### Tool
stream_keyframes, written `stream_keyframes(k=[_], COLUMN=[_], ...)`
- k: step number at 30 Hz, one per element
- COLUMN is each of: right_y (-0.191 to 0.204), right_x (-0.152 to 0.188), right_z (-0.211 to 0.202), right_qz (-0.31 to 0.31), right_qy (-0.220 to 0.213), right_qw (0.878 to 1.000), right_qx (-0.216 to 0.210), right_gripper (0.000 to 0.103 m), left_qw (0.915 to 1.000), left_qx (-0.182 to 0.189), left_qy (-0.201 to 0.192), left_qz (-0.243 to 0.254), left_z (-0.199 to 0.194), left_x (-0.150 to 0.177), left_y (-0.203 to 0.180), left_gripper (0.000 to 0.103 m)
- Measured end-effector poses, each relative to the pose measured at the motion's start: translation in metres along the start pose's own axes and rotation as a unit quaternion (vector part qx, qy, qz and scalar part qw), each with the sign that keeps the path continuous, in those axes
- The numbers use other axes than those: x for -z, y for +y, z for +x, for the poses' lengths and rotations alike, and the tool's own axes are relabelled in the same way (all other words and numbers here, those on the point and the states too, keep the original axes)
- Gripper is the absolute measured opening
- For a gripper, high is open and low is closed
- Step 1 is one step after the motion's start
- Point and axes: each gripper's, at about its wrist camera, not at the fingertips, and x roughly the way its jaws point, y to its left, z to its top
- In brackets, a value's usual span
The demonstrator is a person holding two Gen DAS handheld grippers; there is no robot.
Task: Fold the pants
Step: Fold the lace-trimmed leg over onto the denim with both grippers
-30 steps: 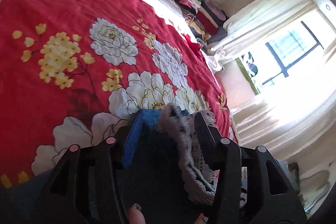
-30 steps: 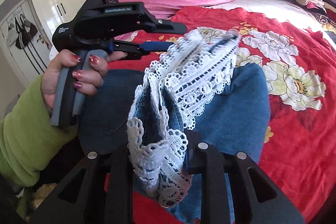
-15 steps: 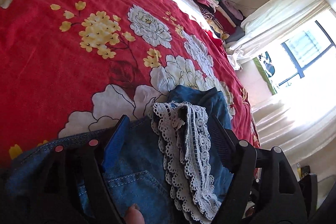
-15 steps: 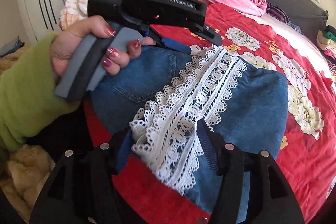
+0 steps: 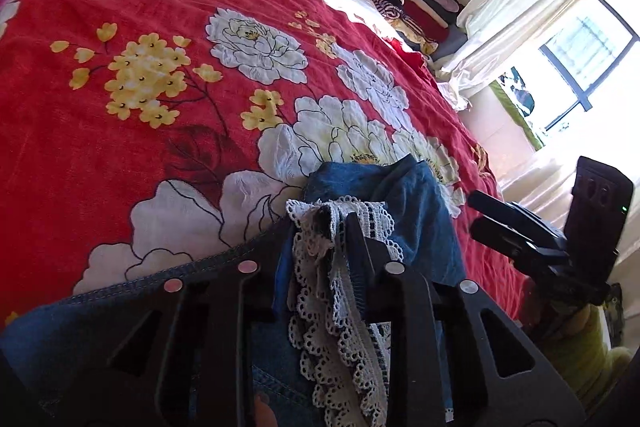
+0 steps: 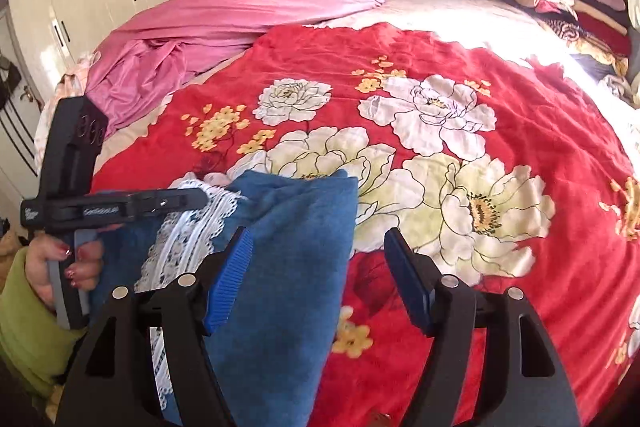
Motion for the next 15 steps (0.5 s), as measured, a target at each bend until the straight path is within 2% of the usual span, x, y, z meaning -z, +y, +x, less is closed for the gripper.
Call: stream_keyframes(k=[2,3,5,6,8,10,13,15], right_y=[-0.018,-0.021,-0.029,-0.030,-0.020,-0.010,-0.002,-0.004], right_x=[-0.009,-0.007,-0.008,-0.009,-0.015,-0.020,-0.023,-0.020], right_z=[0.029,0.038,0.056,0.057,0.049,0.047,0.065,0.078], right_qz=[0.029,0.040,0.081,0.097,0.071,0.038,0.005,-0.006], right_qy=[0.032,0.042,0.064,0.058,0.038,0.028,0.048,0.063], right_qw=[0.999,0.998,0.991,0.987,0.990,0.996,0.999,0.998], right_qx=[-0.015,-0.029,-0.090,-0.117,-0.115,-0.082,-0.016,0.012], right_gripper=[0.064,0.047,0.023,0.022,0.022,0.022,0.023,0.033], left_qw=[0.9998,0.9996,0.9992,0.9991,0.9987,0.9977,0.9974,0.9973], left_qx=[0.016,0.023,0.025,0.020,-0.003,-0.036,-0.063,-0.069], left_qy=[-0.009,-0.016,-0.029,-0.035,-0.044,-0.045,-0.025,-0.019], left_qz=[-0.001,0.001,0.009,0.015,0.028,0.034,0.023,0.017], left_z=[-0.008,-0.014,-0.027,-0.034,-0.042,-0.042,-0.024,-0.015], left_x=[0.000,0.000,-0.001,0.000,0.000,0.000,0.002,0.005], left_y=[0.001,0.000,-0.003,-0.004,-0.006,-0.003,0.011,0.017], left_gripper=[0.013,0.013,0.013,0.013,0.013,0.013,0.014,0.017])
